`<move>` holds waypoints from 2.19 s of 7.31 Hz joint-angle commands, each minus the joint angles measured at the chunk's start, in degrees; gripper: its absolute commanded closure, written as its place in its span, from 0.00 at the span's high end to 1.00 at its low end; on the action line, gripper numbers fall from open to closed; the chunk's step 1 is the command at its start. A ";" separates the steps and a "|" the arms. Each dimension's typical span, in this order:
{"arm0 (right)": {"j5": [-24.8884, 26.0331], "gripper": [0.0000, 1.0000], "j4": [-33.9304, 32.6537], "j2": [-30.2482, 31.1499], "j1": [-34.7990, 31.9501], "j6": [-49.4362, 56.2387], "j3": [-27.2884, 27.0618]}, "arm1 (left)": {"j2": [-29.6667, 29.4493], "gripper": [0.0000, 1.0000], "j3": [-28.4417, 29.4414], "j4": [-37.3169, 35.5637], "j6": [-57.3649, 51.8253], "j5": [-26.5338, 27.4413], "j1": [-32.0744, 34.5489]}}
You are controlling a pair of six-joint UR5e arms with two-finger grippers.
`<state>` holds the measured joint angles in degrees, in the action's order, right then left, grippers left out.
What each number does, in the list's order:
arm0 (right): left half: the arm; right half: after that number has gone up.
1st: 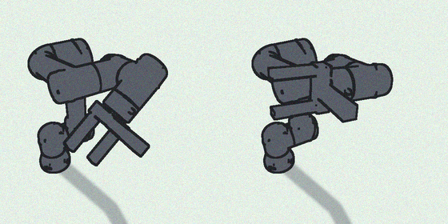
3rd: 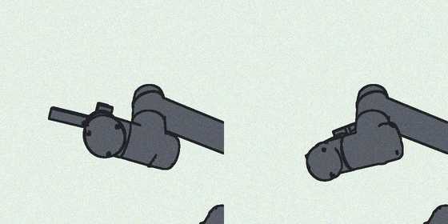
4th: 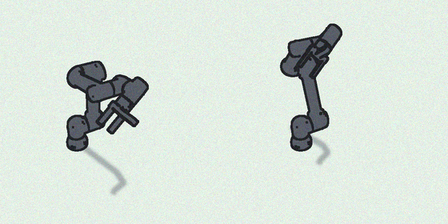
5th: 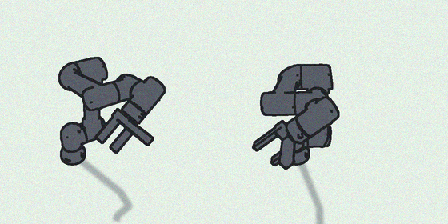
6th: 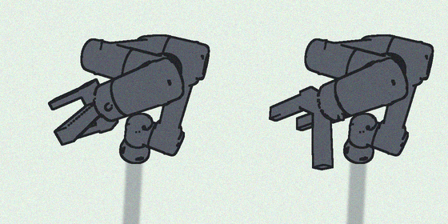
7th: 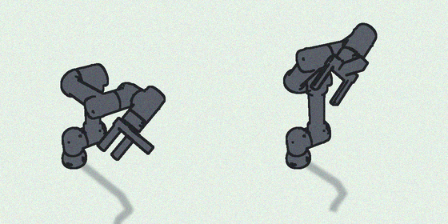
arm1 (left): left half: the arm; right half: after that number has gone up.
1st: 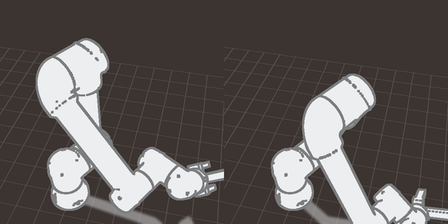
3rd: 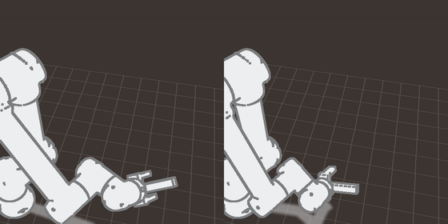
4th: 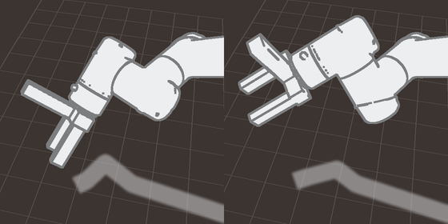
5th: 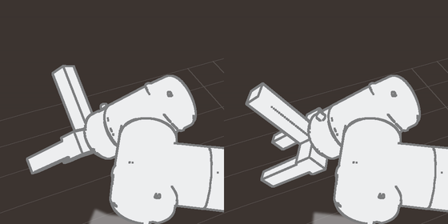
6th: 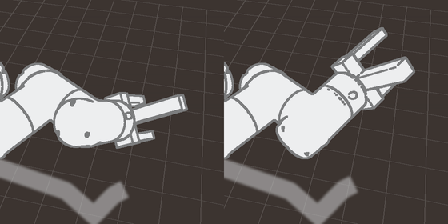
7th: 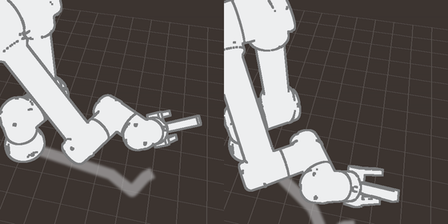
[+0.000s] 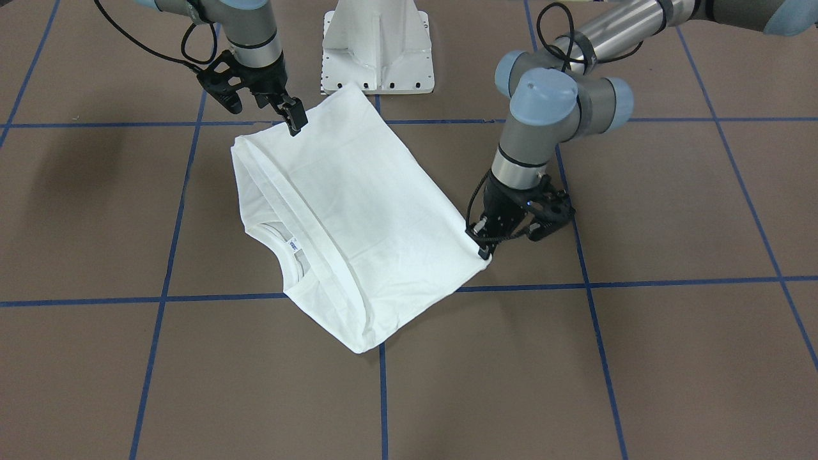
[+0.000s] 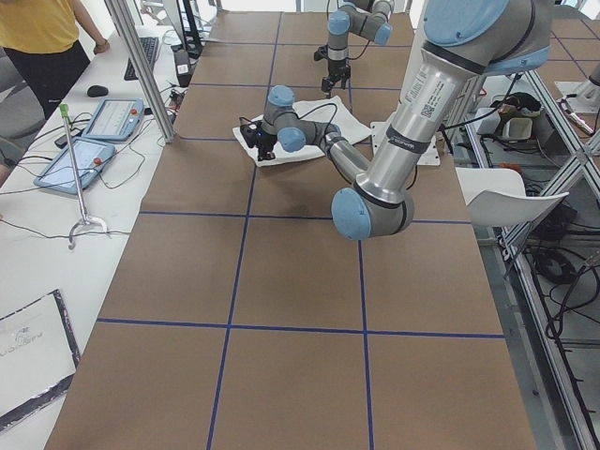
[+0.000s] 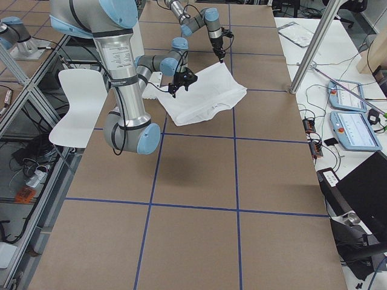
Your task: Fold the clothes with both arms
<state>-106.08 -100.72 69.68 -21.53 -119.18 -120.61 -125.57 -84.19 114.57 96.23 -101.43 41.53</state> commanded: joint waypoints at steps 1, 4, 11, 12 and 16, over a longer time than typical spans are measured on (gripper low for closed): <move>0.08 1.00 0.00 -0.15 -0.26 0.17 0.02 | -8.50 0.00 18.79 12.71 -3.15 0.44 3.55; 1.22 1.00 0.00 -2.52 -0.53 0.26 1.42 | -16.80 0.00 31.43 16.74 -6.04 3.16 4.17; 11.76 1.00 7.74 -10.69 -0.53 21.79 15.12 | -13.17 0.73 26.17 19.29 -19.66 -1.81 8.21; 12.12 1.00 6.69 -11.14 -0.27 31.02 16.19 | -8.94 0.70 19.83 19.03 -19.68 -5.32 8.39; 13.53 1.00 4.57 -14.83 1.31 48.66 22.34 | -4.59 0.70 14.14 19.02 -19.68 -6.59 9.53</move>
<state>-93.14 -95.94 55.35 -20.69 -74.66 -99.65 -130.55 -69.57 133.60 76.51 -107.89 50.95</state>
